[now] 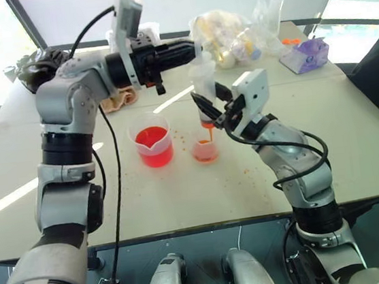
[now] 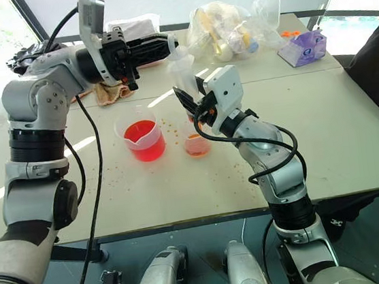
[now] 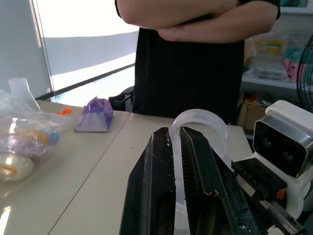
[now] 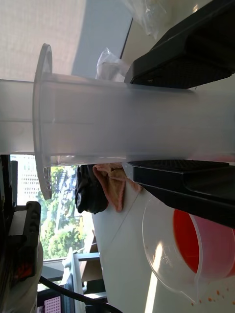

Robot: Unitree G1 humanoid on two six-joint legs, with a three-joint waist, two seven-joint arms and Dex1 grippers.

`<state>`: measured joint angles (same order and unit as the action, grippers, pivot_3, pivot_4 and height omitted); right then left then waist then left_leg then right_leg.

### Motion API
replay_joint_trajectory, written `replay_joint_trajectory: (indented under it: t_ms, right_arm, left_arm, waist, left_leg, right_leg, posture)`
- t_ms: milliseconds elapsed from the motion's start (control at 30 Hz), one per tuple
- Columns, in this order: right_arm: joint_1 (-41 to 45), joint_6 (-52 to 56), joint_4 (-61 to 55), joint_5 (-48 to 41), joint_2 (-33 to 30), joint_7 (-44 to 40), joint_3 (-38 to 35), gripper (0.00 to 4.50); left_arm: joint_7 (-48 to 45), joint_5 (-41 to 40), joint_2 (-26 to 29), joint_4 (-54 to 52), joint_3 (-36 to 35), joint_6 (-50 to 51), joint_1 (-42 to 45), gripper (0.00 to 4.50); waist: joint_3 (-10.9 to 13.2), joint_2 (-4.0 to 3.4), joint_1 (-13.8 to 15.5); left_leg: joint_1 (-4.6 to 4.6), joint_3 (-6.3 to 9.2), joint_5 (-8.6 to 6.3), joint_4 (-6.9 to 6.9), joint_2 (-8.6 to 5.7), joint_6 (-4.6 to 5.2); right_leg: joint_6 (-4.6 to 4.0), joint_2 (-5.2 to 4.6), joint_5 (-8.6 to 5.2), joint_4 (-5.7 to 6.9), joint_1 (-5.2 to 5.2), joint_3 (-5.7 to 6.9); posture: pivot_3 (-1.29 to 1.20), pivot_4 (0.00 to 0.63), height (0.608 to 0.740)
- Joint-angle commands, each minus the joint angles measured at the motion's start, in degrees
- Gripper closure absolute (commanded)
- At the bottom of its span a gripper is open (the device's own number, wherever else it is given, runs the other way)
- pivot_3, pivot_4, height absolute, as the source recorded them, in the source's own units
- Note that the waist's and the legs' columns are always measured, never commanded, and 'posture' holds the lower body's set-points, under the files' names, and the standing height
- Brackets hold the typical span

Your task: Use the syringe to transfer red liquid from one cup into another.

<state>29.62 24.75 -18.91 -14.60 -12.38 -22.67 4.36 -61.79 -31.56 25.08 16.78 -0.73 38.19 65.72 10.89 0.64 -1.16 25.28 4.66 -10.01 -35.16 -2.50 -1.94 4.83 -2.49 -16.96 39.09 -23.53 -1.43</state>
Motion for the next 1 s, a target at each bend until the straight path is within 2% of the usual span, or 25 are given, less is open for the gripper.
replay_joint_trajectory:
  t_ms: [33, 633, 700, 767, 1000]
  right_arm:
    - [1.9, -1.6, -3.1, -0.5, 0.3, -0.2, 0.0, 3.15]
    - [3.0, -0.5, -3.8, -1.0, 0.1, -0.2, -1.0, 3.15]
    - [2.9, -0.3, -4.0, -1.1, 0.1, -0.3, -1.1, 3.15]
    - [3.0, 0.0, -4.1, -1.3, 0.0, -0.3, -1.1, 3.15]
    - [3.1, 1.1, -5.0, -2.2, -0.1, -0.5, -1.4, 3.15]
  left_arm:
    - [-1.4, 0.0, -0.4, -2.7, 2.2, 1.3, -0.8, 4.50]
    - [-0.6, 0.3, -1.5, -6.4, 3.4, 4.4, -3.9, 4.50]
    - [0.0, 0.0, -1.6, -6.4, 3.0, 5.4, -3.6, 3.86]
    - [0.3, -0.7, -1.6, -6.6, 2.4, 7.0, -3.4, 3.40]
    - [1.2, -0.7, 0.0, -9.6, 0.9, 5.8, -4.8, 2.03]
  waist:
    - [0.0, 0.00, 0.0]
    - [0.0, 0.00, 0.0]
    - [0.0, 0.00, 0.0]
    - [0.0, 0.00, 0.1]
    - [0.0, 0.00, 0.0]
  left_leg:
    - [0.00, 0.00, 0.00, 0.00, 0.00, 0.00]
    - [0.00, -0.01, 0.00, -0.02, 0.00, 0.00]
    - [0.00, -0.01, 0.00, -0.02, 0.00, 0.00]
    - [0.00, 0.00, 0.00, -0.02, 0.00, 0.00]
    - [-0.01, 0.00, 0.00, -0.01, 0.00, 0.00]
  right_leg:
    - [0.00, 0.00, 0.00, 0.00, 0.00, 0.00]
    - [0.00, -0.01, 0.00, 0.00, 0.01, 0.00]
    - [0.00, -0.01, 0.00, 0.00, 0.01, 0.00]
    - [0.00, -0.01, 0.00, 0.00, 0.02, 0.00]
    - [0.00, 0.00, 0.00, 0.00, 0.01, 0.00]
  posture:
    - [0.00, 0.150, 0.736]
    - [0.00, 0.150, 0.736]
    - [0.00, 0.150, 0.736]
    - [0.00, 0.150, 0.736]
    - [0.00, 0.150, 0.736]
